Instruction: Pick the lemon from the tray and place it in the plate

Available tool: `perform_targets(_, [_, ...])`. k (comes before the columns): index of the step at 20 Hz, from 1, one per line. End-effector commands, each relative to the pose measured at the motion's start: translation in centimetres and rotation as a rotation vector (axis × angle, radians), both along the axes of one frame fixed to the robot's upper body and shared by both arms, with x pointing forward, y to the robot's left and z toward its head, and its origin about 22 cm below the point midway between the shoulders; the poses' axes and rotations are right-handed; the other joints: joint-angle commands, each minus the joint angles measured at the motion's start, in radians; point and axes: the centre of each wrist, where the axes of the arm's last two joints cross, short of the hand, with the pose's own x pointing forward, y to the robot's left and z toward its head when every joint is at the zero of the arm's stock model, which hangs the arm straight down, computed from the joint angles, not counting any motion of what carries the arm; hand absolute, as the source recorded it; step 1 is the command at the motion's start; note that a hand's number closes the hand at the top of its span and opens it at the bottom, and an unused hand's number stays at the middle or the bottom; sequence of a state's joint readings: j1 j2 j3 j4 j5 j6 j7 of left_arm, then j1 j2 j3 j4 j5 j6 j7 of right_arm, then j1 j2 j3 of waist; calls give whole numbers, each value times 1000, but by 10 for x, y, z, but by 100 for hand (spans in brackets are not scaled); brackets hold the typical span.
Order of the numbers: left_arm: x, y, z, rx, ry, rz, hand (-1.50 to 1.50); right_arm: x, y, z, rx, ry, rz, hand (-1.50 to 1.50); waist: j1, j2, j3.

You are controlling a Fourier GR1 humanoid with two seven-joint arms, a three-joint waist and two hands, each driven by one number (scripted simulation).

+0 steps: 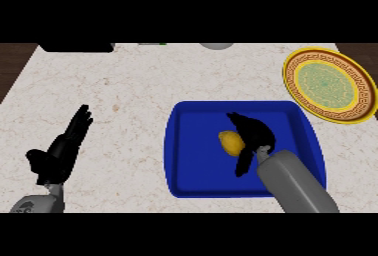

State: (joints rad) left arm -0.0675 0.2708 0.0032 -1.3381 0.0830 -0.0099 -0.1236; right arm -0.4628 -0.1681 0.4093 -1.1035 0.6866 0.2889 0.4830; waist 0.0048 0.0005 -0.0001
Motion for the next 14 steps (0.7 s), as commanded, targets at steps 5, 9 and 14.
perform_targets(5, [-6,-2,8,9,20,-7,0,10,-6,-24,51,37,102,150,4,0,1])
perform_targets(9, [-22,3,-7,24,19,1,0,5,8,-17,67,26,116,150,1,-1,0])
perform_targets(14, [-2,-14,-3,7,1,8,0,-10,-73,-24,31,-141,78,150,-23,-4,0])
